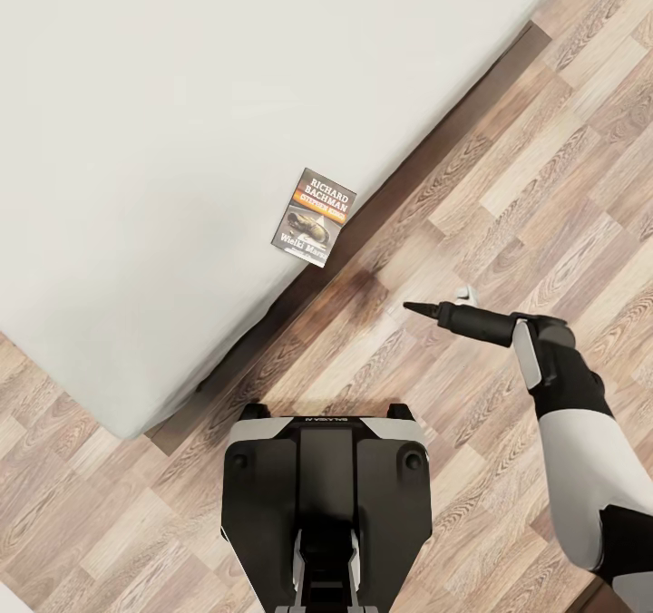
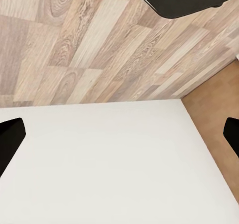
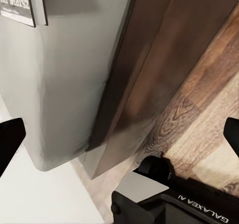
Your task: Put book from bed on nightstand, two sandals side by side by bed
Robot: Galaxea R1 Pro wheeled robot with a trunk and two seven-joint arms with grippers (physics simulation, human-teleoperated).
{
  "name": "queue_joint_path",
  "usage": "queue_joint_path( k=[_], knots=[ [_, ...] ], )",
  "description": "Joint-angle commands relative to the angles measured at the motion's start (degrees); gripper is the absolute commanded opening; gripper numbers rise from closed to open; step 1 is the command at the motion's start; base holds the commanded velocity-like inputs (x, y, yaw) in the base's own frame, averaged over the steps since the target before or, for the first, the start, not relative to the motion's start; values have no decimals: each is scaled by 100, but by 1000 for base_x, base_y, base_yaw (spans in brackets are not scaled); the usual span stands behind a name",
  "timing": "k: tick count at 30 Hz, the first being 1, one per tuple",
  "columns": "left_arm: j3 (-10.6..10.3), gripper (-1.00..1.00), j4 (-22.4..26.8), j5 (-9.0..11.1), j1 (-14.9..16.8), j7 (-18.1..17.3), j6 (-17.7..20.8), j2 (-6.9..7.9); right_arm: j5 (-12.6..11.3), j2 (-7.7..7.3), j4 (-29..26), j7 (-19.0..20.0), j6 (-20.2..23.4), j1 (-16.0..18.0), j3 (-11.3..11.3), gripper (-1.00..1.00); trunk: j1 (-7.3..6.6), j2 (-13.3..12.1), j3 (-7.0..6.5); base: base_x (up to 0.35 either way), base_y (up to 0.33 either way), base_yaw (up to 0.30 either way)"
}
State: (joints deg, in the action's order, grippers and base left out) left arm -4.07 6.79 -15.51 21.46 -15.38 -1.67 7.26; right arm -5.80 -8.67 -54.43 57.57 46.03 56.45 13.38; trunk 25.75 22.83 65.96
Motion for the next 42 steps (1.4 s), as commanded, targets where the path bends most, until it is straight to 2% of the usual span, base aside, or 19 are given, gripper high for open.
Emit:
queue_joint_path(
  k=[1,12,20,26,27,30,32,37,42],
  knots=[
    [-38,100,2,-12,0,-5,-17,3,-27,-12,3,76,39,19,-19,100,4,9,5,0,0,0],
    [-29,100,-2,-9,-4,-3,-17,-2,-26,-150,223,551,41,169,-344,100,4,9,5,0,0,0],
    [-25,100,-2,-13,-16,-3,-17,-61,-26,-172,386,812,40,359,-466,100,4,9,5,0,0,0],
    [-25,100,-1,-8,-18,-1,-17,-88,-28,-165,441,913,42,454,-714,100,4,9,5,0,0,0],
    [-24,100,-1,-7,-18,0,-17,-93,-32,-155,493,950,41,520,-843,100,4,9,5,0,0,0],
    [-17,100,-2,-6,-18,0,-17,-98,-36,-140,653,1046,39,637,-973,100,4,9,5,0,0,0],
    [-15,100,-2,-6,-18,0,-17,-98,-36,-134,729,1093,39,690,-1002,100,4,9,5,0,0,0],
    [-3,100,-2,-1,-19,-3,-17,-95,-30,-132,1174,1377,37,1074,-1088,100,4,9,5,0,0,0],
    [1,100,-2,-1,-19,-2,-17,-98,-28,-141,1395,1526,37,1238,-1114,100,4,9,5,0,0,0]
  ],
)
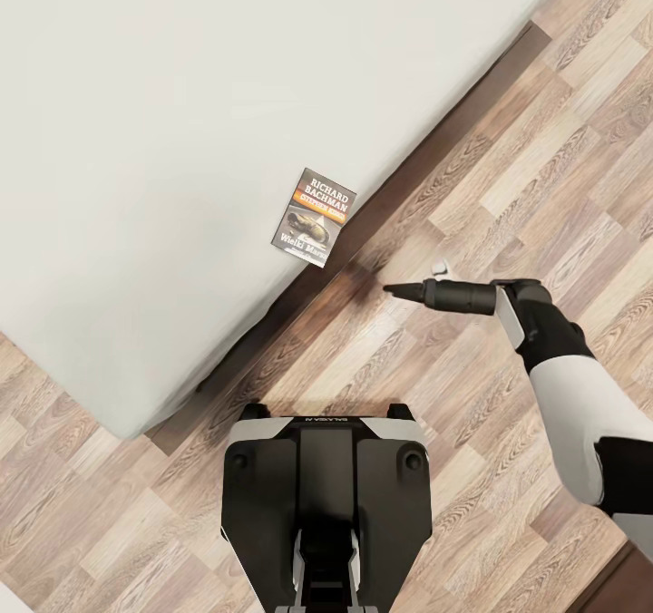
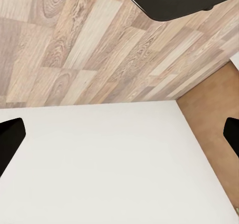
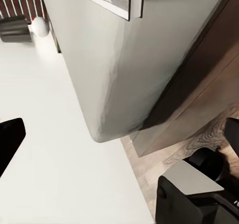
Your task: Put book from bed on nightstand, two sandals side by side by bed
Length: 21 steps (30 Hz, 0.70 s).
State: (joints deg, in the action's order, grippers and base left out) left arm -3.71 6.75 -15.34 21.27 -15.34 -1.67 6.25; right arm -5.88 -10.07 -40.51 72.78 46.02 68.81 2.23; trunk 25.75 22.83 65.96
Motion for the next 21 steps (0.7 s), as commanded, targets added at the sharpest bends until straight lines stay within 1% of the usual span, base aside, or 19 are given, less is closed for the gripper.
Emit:
queue_joint_path(
  k=[1,10,14,17,21],
  knots=[
    [-35,100,2,-18,0,-6,-17,2,-20,1,41,22,40,19,-2,100,3,9,5,0,0,0],
    [-34,100,1,-23,0,-8,-11,5,-26,37,274,105,42,206,-10,100,3,9,5,0,0,0],
    [-33,100,2,-25,0,5,2,7,-32,80,319,225,45,290,-16,100,3,9,5,0,0,0],
    [-35,100,-3,-34,0,14,19,7,-33,147,335,320,46,455,-20,100,3,9,5,0,0,0],
    [-39,100,-5,-46,0,19,46,3,-23,172,396,545,90,756,-72,100,3,9,5,0,0,0]
  ],
)
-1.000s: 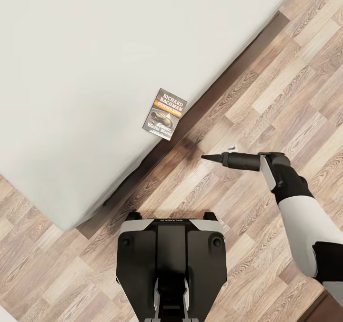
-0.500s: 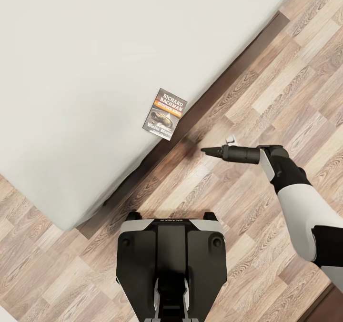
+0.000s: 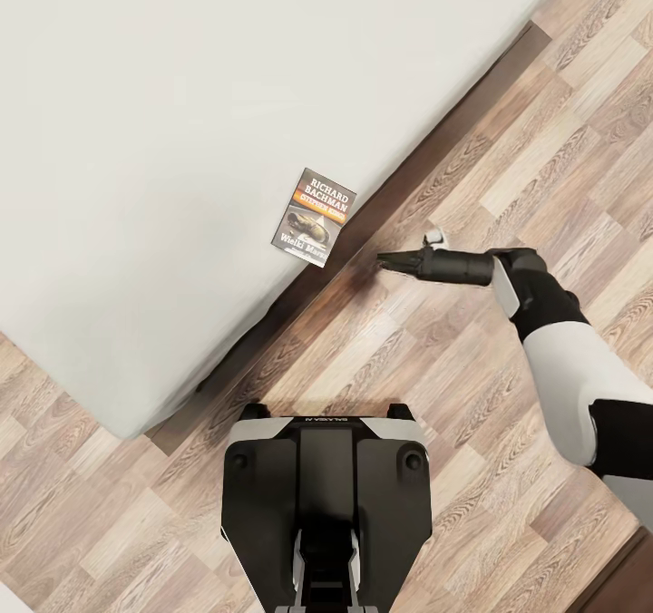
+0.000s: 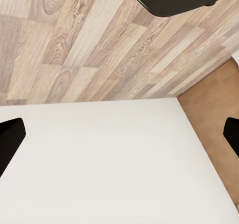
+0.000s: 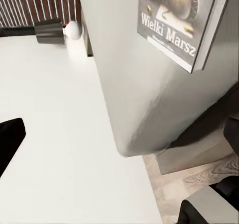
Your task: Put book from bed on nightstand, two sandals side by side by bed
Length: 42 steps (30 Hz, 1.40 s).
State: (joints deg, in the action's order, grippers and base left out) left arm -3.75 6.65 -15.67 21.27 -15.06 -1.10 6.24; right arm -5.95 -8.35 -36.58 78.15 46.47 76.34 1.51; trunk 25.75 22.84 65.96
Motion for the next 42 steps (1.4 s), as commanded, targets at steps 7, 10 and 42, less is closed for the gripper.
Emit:
queue_joint_path(
  k=[7,10,42],
  knots=[
    [-32,100,3,-14,-1,-6,8,7,4,-52,361,183,227,544,-71,100,4,8,5,0,0,0],
    [-31,100,3,-10,-1,-3,11,7,11,-103,509,199,263,728,-81,100,4,8,5,0,0,0],
    [-49,100,-2,-33,-4,-14,-2,-35,6,-1263,668,1099,269,993,-164,100,223,409,184,0,0,0]
  ],
)
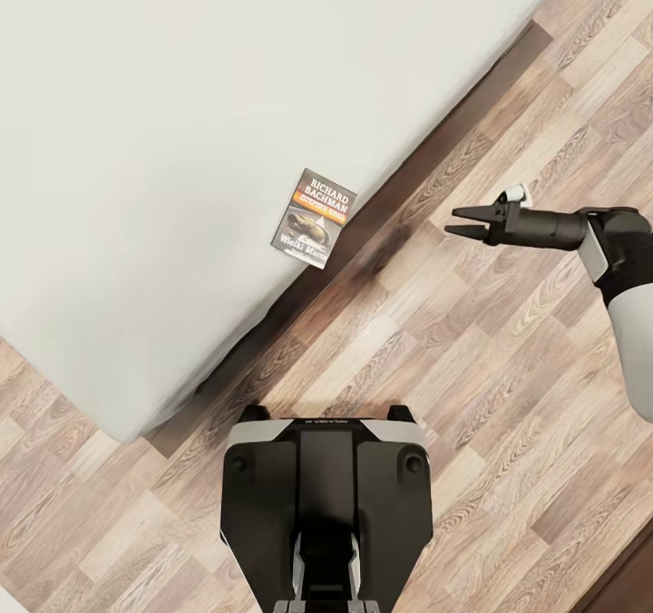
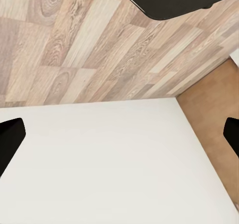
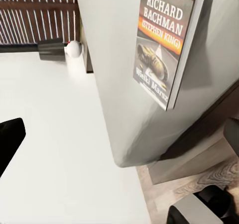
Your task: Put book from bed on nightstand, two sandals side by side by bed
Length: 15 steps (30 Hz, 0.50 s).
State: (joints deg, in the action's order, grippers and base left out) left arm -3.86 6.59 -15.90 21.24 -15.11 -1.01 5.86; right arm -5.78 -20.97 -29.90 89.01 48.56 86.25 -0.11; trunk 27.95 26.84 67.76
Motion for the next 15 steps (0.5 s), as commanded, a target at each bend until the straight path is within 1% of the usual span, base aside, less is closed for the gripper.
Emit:
queue_joint_path(
  k=[1,7,9,11,13,15],
  knots=[
    [-37,100,4,-9,-2,-9,-13,1,-11,-2,1,19,54,0,-31,100,3,9,5,0,0,0],
    [-36,100,1,-7,-5,-15,-22,-2,-15,26,19,44,32,-5,-155,100,3,9,5,0,0,0],
    [-36,100,1,-5,-5,-16,-32,-3,-15,81,81,41,10,-8,-171,100,3,9,5,0,0,0],
    [-36,100,1,-3,-6,-14,-38,-9,-8,170,210,31,-66,-9,-183,100,3,9,5,0,0,0],
    [-36,100,1,-6,-6,-9,-41,-21,-3,250,380,13,-204,-8,-194,100,3,9,5,0,0,0],
    [-36,100,1,-7,-6,-6,-44,-28,1,299,542,-1,-358,-6,-196,100,3,9,5,0,0,0]
  ],
)
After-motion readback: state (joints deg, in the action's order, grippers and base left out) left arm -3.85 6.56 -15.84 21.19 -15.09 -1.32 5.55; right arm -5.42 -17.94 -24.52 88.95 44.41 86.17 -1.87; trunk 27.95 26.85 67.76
